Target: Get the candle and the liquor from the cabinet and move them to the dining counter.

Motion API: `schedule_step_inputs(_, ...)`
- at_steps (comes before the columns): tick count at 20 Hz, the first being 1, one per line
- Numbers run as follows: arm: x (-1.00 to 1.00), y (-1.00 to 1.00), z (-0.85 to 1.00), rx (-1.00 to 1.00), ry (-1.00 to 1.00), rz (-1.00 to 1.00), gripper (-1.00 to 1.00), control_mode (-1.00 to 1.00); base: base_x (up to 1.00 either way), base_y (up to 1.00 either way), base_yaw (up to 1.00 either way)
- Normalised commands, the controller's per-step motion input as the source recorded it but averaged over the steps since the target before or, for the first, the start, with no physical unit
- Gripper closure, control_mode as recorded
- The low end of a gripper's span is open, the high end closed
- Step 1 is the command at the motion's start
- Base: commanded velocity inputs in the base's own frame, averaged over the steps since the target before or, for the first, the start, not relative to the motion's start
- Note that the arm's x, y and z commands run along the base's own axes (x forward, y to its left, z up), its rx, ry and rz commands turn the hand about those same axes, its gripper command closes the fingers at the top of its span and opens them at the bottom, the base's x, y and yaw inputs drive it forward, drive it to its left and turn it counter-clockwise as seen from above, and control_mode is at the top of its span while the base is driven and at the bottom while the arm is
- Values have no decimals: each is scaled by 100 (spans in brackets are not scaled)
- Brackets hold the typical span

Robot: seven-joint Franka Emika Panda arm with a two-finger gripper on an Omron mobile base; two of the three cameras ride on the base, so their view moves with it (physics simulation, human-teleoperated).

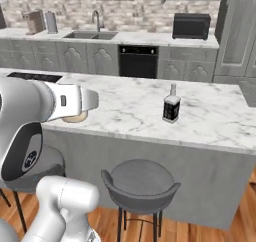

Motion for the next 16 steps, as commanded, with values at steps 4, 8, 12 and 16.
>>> schedule_step_inputs(4, 0, 0, 0, 0, 0, 0, 100, 100, 60, 59, -26)
schedule_step_inputs(8, 0, 0, 0, 0, 0, 0, 100, 100, 64, 64, -24)
schedule_step_inputs(12, 0, 0, 0, 0, 0, 0, 100, 100, 34, 20, -7)
schedule_step_inputs(16, 1, 0, -27, -1, 8, 0, 100, -100, 0, 0, 0)
